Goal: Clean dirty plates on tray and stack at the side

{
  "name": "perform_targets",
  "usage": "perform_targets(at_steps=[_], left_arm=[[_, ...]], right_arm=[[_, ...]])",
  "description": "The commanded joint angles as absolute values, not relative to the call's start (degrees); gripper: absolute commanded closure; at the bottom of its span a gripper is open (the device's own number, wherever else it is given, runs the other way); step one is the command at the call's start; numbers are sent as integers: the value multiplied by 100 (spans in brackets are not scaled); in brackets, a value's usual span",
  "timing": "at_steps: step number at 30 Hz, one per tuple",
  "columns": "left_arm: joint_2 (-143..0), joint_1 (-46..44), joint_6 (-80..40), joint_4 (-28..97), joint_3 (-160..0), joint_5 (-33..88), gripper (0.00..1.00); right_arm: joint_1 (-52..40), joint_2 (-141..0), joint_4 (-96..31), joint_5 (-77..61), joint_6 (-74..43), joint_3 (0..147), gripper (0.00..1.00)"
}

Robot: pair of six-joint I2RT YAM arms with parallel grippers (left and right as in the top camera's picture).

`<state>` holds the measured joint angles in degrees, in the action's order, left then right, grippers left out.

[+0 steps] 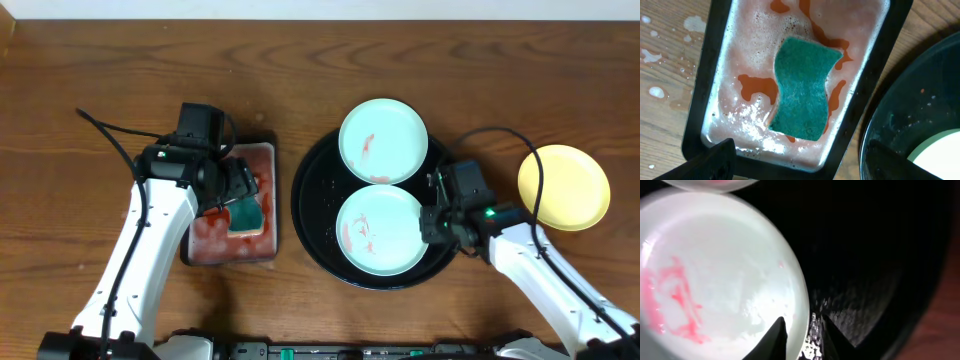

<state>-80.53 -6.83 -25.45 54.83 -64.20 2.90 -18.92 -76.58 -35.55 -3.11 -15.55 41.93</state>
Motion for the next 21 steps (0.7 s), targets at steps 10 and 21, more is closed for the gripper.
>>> perform_targets(at_steps=[10,21], left_arm=[[-8346,-790,-2569,5218,-6018,320,30],[-9961,-790,-2665,3651,-5223,403,87]], right_arm=[[-1841,-7297,-4158,-1087,-1175,4842,77],[-1841,-7299,-4213,-1083,-1319,4842,79]])
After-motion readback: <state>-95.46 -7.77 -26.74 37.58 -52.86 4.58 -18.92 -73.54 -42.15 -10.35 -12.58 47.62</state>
